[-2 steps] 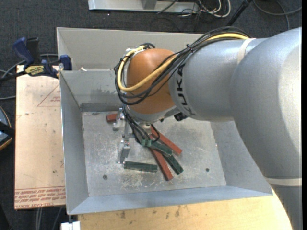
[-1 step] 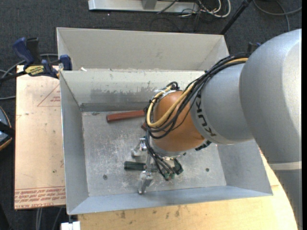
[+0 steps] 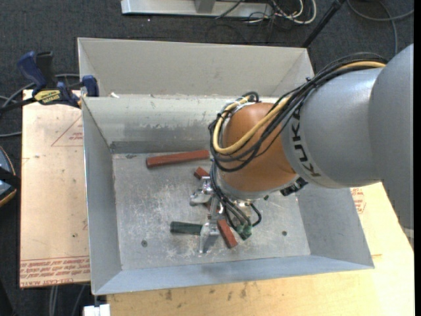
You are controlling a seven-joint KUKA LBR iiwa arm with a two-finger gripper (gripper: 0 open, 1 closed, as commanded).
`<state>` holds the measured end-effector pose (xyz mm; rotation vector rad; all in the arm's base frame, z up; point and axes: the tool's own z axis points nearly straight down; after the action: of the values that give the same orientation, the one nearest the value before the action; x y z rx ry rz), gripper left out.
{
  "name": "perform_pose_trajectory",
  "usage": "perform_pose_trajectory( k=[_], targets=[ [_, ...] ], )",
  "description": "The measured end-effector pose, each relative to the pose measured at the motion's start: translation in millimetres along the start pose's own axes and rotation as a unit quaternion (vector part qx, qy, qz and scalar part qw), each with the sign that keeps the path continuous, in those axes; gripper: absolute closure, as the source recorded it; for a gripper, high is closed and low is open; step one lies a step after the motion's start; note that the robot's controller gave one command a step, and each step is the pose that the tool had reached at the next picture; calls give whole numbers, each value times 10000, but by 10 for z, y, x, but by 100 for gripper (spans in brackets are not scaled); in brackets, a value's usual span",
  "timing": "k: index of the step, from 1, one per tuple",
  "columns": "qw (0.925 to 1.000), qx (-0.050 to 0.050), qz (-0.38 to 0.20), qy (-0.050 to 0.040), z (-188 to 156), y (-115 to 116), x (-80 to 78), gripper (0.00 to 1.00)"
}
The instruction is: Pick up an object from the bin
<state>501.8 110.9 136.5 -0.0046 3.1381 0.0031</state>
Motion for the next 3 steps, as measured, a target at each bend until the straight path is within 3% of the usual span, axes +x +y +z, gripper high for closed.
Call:
perform_pose_trajectory(
  k=[1,2,3],
  targets=[
    [9992,7,388,28,384,-138,86,0],
    [9883,-10,1528,-8,592,-120,111,0],
    [9880,-43,1546,-46,594,-280,-42,100]
  ],
)
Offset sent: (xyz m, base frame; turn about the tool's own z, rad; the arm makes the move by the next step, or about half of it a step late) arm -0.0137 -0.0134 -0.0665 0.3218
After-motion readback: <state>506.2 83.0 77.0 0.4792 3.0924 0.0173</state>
